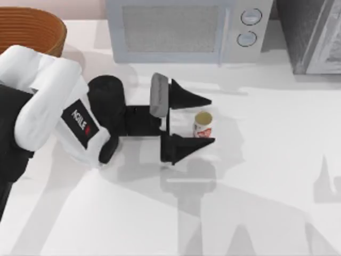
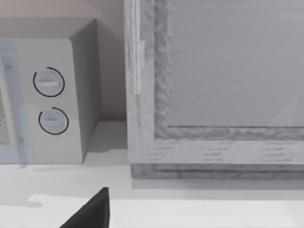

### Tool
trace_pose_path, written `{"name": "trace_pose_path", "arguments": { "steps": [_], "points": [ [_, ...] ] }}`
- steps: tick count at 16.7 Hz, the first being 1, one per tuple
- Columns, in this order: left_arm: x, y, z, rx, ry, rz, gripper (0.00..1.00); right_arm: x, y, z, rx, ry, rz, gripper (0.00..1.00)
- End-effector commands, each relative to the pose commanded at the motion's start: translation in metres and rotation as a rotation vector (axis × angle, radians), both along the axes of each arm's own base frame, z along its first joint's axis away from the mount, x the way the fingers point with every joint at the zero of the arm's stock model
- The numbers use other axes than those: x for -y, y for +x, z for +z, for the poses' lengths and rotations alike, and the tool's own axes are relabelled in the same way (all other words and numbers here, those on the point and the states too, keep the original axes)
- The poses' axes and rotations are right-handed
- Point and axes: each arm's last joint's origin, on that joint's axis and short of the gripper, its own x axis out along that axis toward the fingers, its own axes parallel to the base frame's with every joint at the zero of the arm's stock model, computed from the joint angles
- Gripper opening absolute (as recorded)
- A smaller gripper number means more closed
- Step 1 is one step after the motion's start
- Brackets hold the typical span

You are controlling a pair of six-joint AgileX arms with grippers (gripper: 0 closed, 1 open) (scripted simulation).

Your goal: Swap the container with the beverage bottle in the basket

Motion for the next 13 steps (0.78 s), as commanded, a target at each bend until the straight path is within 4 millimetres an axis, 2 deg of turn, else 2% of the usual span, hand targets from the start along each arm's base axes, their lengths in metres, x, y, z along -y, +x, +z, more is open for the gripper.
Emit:
{"name": "trace_pose_path", "arguments": {
  "steps": [4, 7, 10, 13],
  "points": [
    [-0.004, 0.001, 0.002, -0.008, 0.003, 0.017, 1.00, 0.000, 0.000, 0.000, 0.000, 0.000, 0.000, 1.00],
    [-0.022, 0.003, 0.021, -0.058, 0.021, 0.123, 1.00, 0.000, 0.000, 0.000, 0.000, 0.000, 0.000, 1.00],
    [-0.051, 0.000, 0.064, -0.100, 0.039, 0.295, 1.00, 0.000, 0.000, 0.000, 0.000, 0.000, 0.000, 1.00],
    [-0.086, -0.020, 0.125, -0.109, 0.048, 0.501, 1.00, 0.000, 0.000, 0.000, 0.000, 0.000, 0.000, 1.00]
  ]
}}
